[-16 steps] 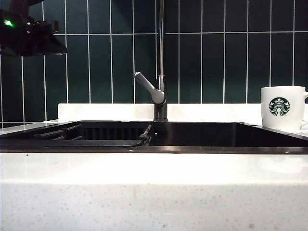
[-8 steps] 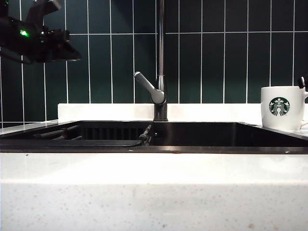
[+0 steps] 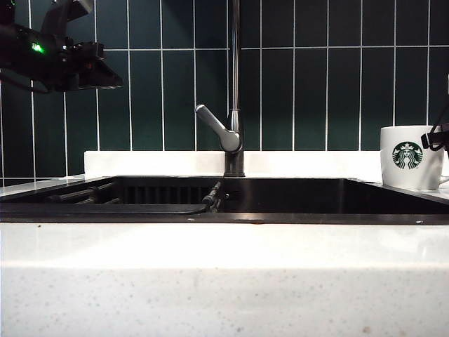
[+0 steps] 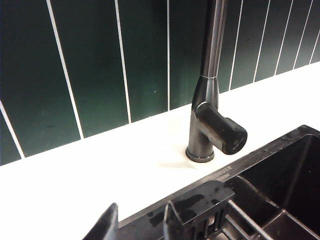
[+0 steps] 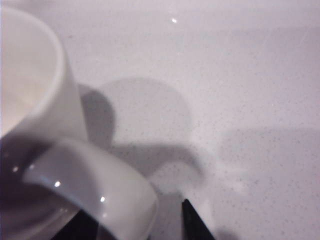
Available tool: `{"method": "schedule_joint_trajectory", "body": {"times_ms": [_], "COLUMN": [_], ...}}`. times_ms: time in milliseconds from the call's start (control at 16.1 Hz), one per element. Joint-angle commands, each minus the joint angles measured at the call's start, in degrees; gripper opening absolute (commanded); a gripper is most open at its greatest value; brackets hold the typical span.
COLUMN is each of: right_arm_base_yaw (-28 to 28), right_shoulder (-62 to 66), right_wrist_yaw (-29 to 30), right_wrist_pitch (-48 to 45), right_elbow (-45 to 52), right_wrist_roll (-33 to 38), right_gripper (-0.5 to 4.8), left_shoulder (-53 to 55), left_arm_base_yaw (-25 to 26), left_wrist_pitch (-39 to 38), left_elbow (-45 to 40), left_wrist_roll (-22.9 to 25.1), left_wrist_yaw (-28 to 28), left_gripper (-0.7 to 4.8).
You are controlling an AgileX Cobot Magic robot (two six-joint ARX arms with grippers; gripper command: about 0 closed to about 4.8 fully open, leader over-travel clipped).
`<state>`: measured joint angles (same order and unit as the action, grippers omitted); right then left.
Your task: Pick up the mug next to the sink, go to the faucet to get some water, pour the water into the sink, and finally put the mug back to its place.
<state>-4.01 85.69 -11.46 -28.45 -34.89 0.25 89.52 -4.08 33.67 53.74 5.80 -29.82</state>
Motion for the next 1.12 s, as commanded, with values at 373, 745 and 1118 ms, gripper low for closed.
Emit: {"method": "schedule_joint_trajectory", "body": {"times_ms": [373, 745, 1118], "right_arm_base_yaw": [0.00, -0.04, -0.07], "right_shoulder": [1.29, 3.69, 5.68], "right_wrist_yaw": [-2.95, -2.78, -4.09], "right_wrist_pitch": [-6.91, -10.03, -13.46], "right_elbow": [-0.33, -0.33, -0.33], "right_wrist_roll": [0.11, -0.26, -0.37], "right_gripper": [2.20, 2.20, 2.06], "left_shoulder": [2.21, 2.21, 2.21], "left_arm_base_yaw": [-0.55, -0.85, -0.85], "left_wrist_pitch": [0.70, 0.72, 0.70], "left_elbow": [0.24, 0.24, 0.24], "left_wrist_roll": [-0.22, -0.11, -0.20], "left_wrist_yaw": [-1.05, -1.16, -1.51], "left_gripper": [1.16, 1.16, 1.16]}}
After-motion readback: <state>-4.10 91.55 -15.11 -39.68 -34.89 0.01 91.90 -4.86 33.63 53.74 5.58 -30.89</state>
